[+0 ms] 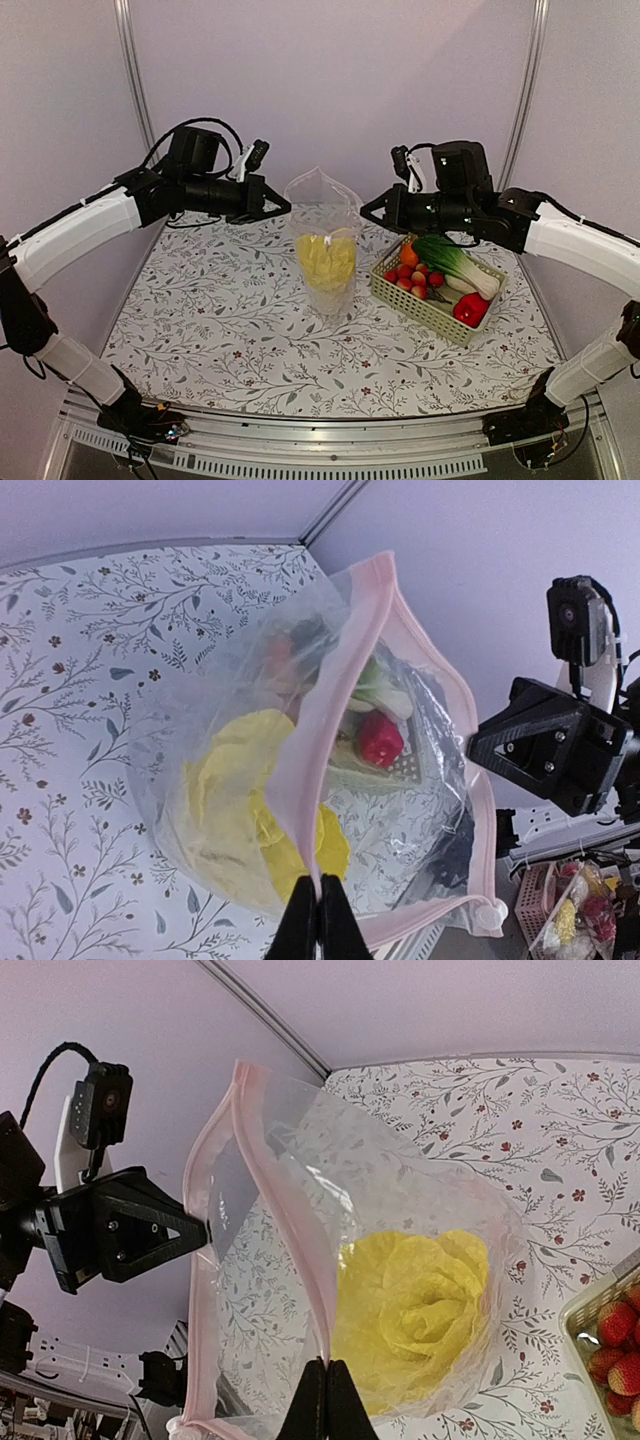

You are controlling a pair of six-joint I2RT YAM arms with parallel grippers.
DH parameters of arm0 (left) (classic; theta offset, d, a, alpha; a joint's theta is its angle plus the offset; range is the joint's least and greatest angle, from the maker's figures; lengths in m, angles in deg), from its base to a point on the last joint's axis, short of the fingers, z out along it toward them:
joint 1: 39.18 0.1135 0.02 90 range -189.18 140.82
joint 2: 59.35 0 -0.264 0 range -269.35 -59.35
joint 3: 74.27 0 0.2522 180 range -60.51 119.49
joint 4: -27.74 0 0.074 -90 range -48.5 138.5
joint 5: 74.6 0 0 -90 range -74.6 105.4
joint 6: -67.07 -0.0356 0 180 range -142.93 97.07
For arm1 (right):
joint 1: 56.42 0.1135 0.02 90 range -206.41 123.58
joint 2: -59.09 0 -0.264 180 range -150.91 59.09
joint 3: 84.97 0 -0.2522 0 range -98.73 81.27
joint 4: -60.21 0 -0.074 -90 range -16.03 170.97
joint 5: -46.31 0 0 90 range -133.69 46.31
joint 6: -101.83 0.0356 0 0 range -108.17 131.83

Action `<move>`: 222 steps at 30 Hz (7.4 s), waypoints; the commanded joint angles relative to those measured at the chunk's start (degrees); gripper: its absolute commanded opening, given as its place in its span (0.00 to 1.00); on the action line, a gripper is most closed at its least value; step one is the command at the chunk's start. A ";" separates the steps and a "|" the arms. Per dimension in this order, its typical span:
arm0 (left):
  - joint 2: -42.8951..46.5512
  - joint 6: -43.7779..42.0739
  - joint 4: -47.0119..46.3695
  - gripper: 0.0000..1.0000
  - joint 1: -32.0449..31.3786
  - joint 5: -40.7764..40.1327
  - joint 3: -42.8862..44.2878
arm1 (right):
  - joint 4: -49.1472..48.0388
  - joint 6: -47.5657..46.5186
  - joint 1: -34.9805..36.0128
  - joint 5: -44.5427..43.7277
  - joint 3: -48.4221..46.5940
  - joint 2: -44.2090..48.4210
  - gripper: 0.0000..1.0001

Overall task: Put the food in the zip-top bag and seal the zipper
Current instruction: Adjust the zipper food storage bag at the center of the board, then pick up the fake fruit from the bin, then place the fake fruit in the zipper food storage bag, then pick up the fake vegetable from the bin.

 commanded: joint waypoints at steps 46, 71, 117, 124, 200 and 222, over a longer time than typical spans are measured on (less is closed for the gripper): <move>-0.09 1.05 -5.33 0.00 3.12 8.64 -1.30 | 11.39 -4.18 -15.89 -8.15 12.83 -12.11 0.57; -1.66 0.84 -5.05 0.00 3.20 8.90 0.47 | 12.83 -6.92 -15.30 -20.75 10.31 -3.55 0.10; -10.05 3.62 -8.29 0.00 -2.57 12.38 9.33 | -3.80 -3.10 1.66 4.81 -27.27 -3.47 0.13; -10.05 3.60 -8.31 0.00 -2.59 12.43 9.32 | -5.01 -1.11 3.59 5.00 -22.95 -6.08 0.12; -7.08 2.50 -7.61 0.00 -0.49 11.70 5.38 | 22.68 -17.26 6.35 -11.03 -20.80 -7.85 0.77; -5.30 0.64 -5.07 0.00 -0.23 10.01 3.20 | 27.82 -8.84 3.23 -23.08 -4.81 4.05 0.65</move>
